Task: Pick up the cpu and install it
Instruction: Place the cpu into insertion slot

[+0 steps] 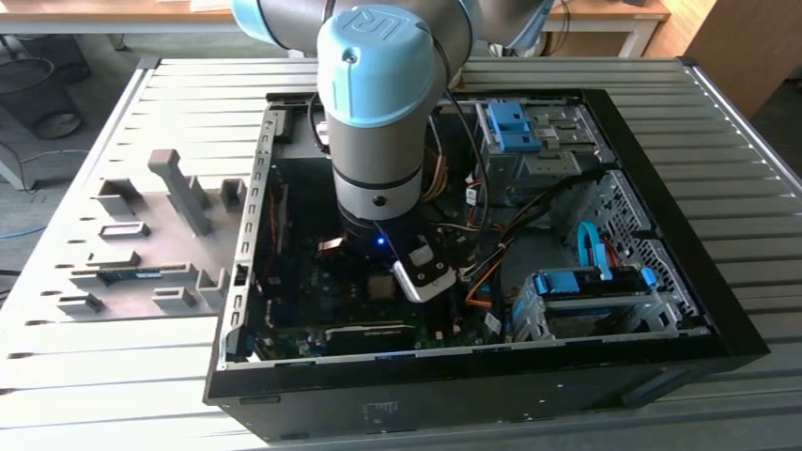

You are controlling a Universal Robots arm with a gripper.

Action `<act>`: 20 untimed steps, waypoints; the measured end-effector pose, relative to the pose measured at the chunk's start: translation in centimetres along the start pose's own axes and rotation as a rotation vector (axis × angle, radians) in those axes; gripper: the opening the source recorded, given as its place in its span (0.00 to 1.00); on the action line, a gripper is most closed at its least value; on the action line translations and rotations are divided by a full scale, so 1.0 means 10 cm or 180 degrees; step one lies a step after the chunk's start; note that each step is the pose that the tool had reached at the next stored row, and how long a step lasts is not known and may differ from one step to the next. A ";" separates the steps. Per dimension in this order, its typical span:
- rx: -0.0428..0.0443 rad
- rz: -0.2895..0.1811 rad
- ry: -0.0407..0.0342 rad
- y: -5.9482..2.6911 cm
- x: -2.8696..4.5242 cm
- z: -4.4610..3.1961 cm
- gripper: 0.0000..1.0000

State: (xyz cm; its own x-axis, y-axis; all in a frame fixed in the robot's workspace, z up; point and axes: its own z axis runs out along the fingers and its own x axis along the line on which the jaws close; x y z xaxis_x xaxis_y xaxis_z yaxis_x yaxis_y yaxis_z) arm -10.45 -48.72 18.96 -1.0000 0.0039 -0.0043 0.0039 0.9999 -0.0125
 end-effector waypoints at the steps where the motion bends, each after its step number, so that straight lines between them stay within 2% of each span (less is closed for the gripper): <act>1: 0.0000 0.0000 0.0000 0.000 0.000 0.000 0.44; 16: 0.0002 0.0000 -0.0001 -0.001 -0.001 0.001 0.44; 17: 0.0001 0.0000 -0.0001 -0.001 -0.001 0.002 0.45; 18: 0.0001 0.0000 0.0000 -0.001 -0.001 0.002 0.51; 20: 0.0001 0.0000 0.0000 -0.001 -0.001 0.002 0.51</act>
State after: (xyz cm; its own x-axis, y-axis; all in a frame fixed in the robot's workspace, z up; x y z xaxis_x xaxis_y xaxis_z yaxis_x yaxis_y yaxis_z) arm -10.45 -48.74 18.95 -1.0000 0.0038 -0.0044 0.0038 0.9999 -0.0129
